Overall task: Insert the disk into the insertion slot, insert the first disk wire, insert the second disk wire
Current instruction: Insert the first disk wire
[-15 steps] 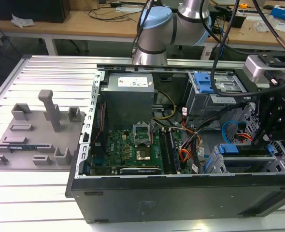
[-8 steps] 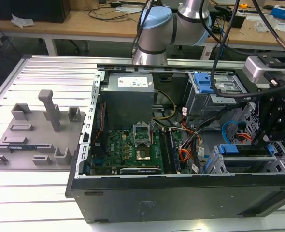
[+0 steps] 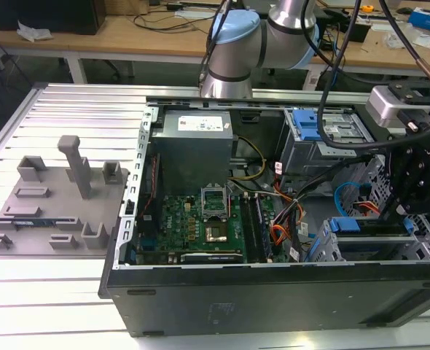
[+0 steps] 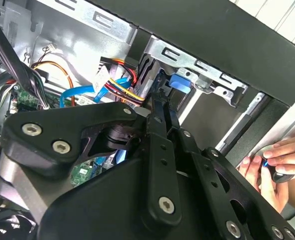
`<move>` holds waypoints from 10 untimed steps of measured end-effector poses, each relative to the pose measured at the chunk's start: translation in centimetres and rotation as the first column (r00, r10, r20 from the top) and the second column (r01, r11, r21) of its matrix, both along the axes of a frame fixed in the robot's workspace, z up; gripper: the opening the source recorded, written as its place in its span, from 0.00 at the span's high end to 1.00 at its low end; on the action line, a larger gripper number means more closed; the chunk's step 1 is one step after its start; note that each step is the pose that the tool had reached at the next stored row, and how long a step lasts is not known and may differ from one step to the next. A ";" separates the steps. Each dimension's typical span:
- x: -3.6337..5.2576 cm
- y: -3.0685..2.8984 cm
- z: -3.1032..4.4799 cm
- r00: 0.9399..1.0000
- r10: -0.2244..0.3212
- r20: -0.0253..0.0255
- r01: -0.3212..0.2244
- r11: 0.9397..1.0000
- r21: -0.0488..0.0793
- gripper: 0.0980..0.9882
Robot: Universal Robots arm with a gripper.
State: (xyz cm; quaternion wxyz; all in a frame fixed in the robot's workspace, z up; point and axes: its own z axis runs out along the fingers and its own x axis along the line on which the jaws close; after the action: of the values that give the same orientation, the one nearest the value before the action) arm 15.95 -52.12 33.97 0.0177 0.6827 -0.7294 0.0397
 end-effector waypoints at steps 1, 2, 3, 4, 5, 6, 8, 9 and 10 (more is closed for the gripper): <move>0.00 0.00 -0.04 1.000 0.000 0.000 0.000 1.000 0.000 0.93; 0.00 0.00 -0.08 1.000 0.000 0.000 0.000 1.000 0.000 0.93; 0.00 0.00 -0.12 1.000 0.000 0.000 0.000 1.000 0.000 0.93; 0.00 0.00 -0.15 1.000 0.000 0.000 0.000 1.000 0.000 0.93; 0.00 -0.01 -0.16 1.000 0.000 0.000 0.000 1.000 0.000 0.93; 0.00 -0.01 -0.20 1.000 0.000 0.000 0.000 1.000 0.000 0.93; -0.01 -0.01 -0.19 1.000 0.000 -0.001 0.000 1.000 0.000 0.93; -0.01 0.00 -0.04 1.000 0.000 -0.001 0.000 1.000 0.002 0.93; -0.01 -0.01 0.19 1.000 0.000 -0.001 0.000 1.000 0.004 0.93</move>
State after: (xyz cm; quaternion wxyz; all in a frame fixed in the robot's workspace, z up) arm 15.94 -52.13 34.16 0.0167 0.6827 -0.7296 0.0378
